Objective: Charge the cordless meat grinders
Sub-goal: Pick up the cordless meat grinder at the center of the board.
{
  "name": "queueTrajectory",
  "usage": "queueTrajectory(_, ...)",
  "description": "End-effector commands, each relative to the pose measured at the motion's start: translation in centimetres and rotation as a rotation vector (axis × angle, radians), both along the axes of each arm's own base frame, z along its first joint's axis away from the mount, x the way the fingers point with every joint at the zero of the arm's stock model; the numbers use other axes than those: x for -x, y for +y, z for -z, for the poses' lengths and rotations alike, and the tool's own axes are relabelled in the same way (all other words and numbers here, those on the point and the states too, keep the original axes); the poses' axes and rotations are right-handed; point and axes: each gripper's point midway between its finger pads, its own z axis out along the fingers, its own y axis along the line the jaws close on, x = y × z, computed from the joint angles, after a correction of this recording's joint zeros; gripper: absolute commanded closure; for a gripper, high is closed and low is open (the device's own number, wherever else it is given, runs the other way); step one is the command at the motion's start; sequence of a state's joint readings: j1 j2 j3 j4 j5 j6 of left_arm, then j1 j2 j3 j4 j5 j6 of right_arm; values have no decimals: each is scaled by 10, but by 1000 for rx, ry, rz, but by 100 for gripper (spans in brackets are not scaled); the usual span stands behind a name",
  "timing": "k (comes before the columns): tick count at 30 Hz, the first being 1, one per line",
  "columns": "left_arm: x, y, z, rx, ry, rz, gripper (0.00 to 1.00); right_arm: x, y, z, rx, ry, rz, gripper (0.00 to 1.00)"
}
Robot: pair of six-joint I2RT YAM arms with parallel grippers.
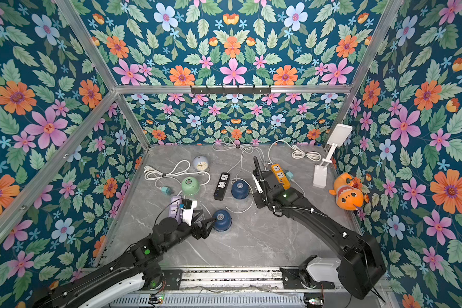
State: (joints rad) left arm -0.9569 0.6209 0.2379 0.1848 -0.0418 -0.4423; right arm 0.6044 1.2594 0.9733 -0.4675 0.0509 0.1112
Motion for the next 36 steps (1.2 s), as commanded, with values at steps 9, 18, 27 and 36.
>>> queueTrajectory(9,15,12,42,-44,-113,-67,5,40,44,-18,-217,79,-201,100)
queueTrajectory(18,11,12,60,-120,-168,-96,5,41,78,6,-187,174,-239,100)
queueTrajectory(27,13,-3,77,-181,-194,-70,5,22,108,37,-195,257,-265,100)
queueTrajectory(36,8,-19,91,-260,-236,-78,2,22,129,60,-215,331,-320,100)
